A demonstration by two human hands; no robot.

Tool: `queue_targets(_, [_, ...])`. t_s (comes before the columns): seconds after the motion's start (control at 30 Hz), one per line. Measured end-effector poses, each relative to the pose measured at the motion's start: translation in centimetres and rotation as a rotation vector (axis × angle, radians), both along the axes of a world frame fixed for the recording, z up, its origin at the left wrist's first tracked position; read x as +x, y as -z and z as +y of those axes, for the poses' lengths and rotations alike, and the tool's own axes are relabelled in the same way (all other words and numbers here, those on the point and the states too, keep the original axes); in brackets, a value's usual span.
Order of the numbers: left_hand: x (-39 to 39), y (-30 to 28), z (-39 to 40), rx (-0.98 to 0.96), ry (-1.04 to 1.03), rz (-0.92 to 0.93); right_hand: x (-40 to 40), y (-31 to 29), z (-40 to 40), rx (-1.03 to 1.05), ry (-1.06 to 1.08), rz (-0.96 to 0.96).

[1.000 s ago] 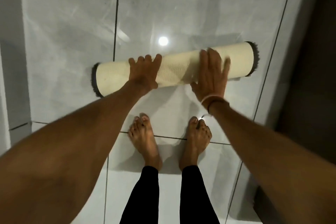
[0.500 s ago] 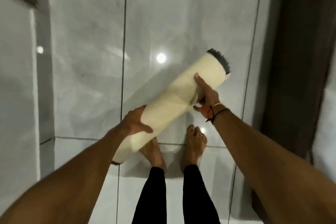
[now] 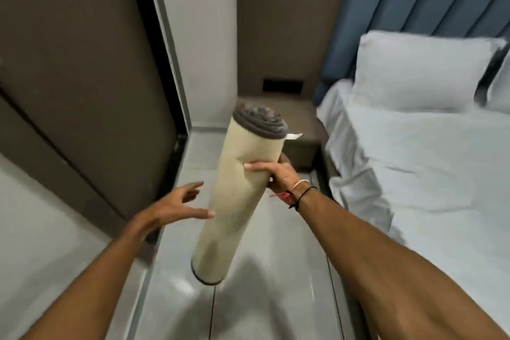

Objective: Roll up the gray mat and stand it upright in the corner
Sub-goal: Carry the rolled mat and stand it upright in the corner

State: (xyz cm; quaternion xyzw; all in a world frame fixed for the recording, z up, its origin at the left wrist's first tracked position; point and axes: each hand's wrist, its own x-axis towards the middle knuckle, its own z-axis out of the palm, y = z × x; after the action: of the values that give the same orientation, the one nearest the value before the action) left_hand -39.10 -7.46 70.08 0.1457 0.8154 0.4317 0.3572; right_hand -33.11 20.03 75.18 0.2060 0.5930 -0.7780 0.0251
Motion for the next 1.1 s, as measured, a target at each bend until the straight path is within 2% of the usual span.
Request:
queue_targets(0.03, [-2.6, -5.3, -0.2, 0.06, -0.026, 0.087, -1.9, -4.1, -0.2, 0.014, -0.054, 0.069])
queue_targets(0.1, [-6.0, -12.5, 0.0, 0.189, -0.062, 0.199, -4.8, -8.3, 0.3, 0.028, -0.138, 0.179])
queue_targets(0.2, [-10.6, -21.0, 1.2, 0.322, -0.041, 0.308, -8.8, -12.8, 1.5, 0.103, -0.306, 0.279])
queue_targets(0.33, [-16.8, -25.3, 5.0, 0.374, 0.041, 0.353, -16.4, -14.5, 3.9, 0.161, -0.484, 0.317])
queue_targets(0.5, [-23.7, -23.9, 8.7, 0.359, 0.008, 0.255, -25.7, -12.8, 6.9, 0.135, -0.635, 0.243])
queue_targets(0.63, [-29.7, -22.9, 12.7, 0.291, 0.011, 0.33, -33.4, -10.5, 8.6, 0.132, -0.619, 0.165])
queue_targets(0.73, [-33.5, -20.3, 13.6, 0.298, -0.137, 0.363, -38.2, -8.7, 8.6, 0.143, -0.629, 0.122])
queue_targets(0.83, [-37.8, -18.1, 13.8, 0.273, -0.229, 0.348, -43.2, -7.4, 8.9, 0.254, -0.628, 0.11])
queue_targets(1.1, [-54.5, -11.0, 15.0, 0.251, -0.297, 0.285, -58.7, -2.9, 9.7, 0.51, -0.581, 0.056])
